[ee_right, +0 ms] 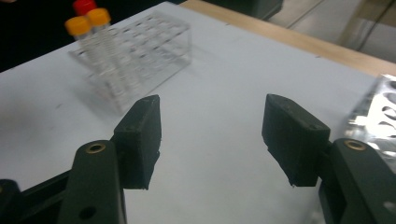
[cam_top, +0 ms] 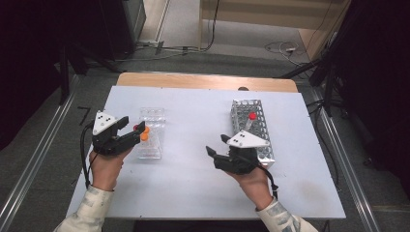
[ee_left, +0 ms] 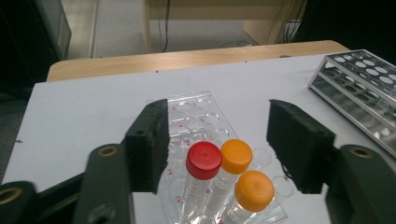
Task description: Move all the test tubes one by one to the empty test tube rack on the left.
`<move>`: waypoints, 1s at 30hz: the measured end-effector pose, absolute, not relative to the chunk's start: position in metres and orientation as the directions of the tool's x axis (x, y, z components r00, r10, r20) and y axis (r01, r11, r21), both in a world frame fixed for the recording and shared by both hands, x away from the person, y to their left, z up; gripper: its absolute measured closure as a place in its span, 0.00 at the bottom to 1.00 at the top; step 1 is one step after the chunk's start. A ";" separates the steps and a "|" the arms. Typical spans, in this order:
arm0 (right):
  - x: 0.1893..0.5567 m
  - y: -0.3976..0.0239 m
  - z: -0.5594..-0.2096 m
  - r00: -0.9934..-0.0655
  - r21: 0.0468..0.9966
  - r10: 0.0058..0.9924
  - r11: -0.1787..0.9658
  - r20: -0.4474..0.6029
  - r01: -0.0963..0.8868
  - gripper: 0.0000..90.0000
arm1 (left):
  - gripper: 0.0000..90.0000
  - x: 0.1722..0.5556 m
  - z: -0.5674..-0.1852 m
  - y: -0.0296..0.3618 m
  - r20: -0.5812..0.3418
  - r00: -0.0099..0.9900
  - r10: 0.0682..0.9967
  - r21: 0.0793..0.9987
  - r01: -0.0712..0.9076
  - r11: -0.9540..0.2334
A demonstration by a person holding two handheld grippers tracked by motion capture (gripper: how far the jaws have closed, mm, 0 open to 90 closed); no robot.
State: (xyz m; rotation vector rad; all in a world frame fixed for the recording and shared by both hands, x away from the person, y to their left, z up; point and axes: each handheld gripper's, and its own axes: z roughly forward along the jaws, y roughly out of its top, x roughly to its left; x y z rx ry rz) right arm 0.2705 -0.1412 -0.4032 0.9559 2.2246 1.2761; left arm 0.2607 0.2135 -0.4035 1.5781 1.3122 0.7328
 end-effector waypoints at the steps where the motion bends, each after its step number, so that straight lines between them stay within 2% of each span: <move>1: 0.273 -0.146 -0.402 -0.674 0.867 0.739 0.340 -0.007 0.364 0.41 | 0.40 0.260 -0.403 0.213 -0.113 0.252 0.961 0.912 0.410 0.000; 7: 0.291 -0.188 -0.401 -0.595 0.881 0.803 0.307 -0.037 0.360 0.41 | 0.39 0.259 -0.402 0.211 -0.112 0.256 0.960 0.914 0.405 -0.002; 13: 0.308 -0.218 -0.410 -0.534 0.876 0.845 0.266 -0.011 0.403 0.42 | 0.39 0.260 -0.402 0.209 -0.111 0.261 0.959 0.914 0.406 -0.004; 19: 0.333 -0.241 -0.418 -0.611 0.884 0.790 0.318 -0.048 0.342 0.43 | 0.39 0.259 -0.402 0.208 -0.109 0.263 0.959 0.914 0.405 -0.007; 24: 0.354 -0.255 -0.429 -0.600 0.868 0.800 0.289 0.013 0.404 0.46 | 0.39 0.261 -0.404 0.207 -0.107 0.262 0.959 0.910 0.414 -0.011; 30: 0.367 -0.248 -0.438 -0.625 0.855 0.780 0.340 -0.024 0.391 0.52 | 0.39 0.261 -0.404 0.206 -0.107 0.264 0.959 0.911 0.412 -0.011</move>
